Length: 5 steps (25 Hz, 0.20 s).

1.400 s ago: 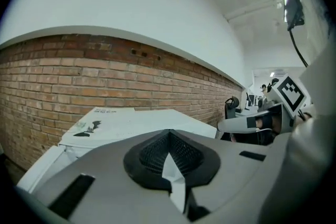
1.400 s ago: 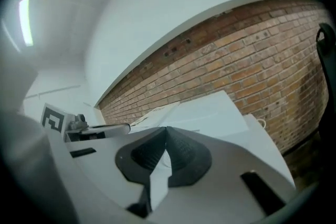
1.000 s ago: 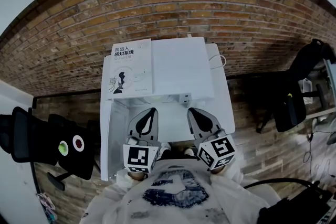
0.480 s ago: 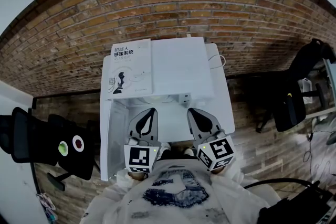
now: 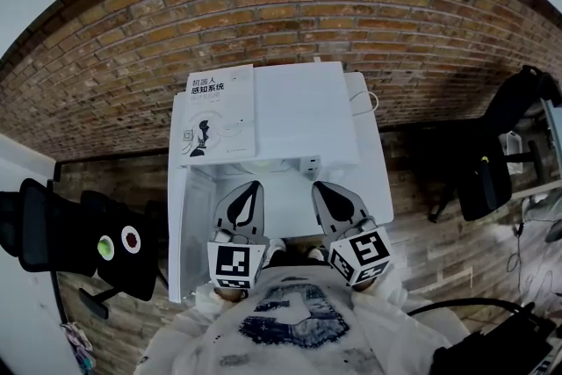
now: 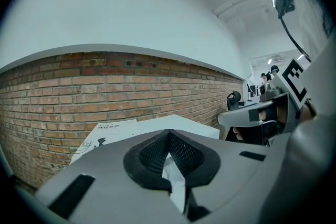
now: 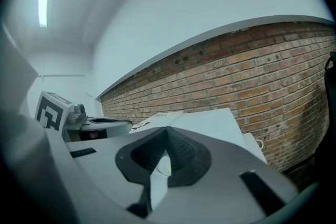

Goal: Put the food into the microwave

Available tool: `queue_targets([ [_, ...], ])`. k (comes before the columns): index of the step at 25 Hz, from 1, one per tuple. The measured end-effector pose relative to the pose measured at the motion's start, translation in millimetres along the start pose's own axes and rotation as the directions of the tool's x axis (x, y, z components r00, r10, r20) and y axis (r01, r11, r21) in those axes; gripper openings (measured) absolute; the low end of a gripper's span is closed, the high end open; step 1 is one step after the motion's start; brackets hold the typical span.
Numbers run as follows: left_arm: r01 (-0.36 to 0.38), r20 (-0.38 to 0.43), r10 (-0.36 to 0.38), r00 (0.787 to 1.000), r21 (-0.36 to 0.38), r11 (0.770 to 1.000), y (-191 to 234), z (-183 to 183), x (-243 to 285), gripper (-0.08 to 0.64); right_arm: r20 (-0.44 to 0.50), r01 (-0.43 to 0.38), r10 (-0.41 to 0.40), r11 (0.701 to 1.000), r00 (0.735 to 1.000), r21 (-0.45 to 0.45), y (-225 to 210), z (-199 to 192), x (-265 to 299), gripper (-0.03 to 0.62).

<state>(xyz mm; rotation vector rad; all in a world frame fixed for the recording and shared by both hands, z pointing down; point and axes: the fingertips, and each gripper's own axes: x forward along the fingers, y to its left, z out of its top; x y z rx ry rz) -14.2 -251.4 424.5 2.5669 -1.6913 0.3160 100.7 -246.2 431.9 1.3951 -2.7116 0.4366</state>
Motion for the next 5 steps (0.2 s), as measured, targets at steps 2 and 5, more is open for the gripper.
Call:
queue_targets([
  [2, -0.001, -0.001, 0.001, 1.0, -0.001, 1.0, 0.5, -0.2, 0.2, 0.006, -0.002, -0.003, 0.003, 1.0, 1.0, 0.001, 0.4, -0.4, 0.9, 0.012],
  [5, 0.0, -0.003, 0.0, 1.0, -0.005, 1.0, 0.6, -0.9, 0.9, 0.006, -0.004, -0.005, 0.005, 1.0, 1.0, 0.0, 1.0, -0.9, 1.9, 0.012],
])
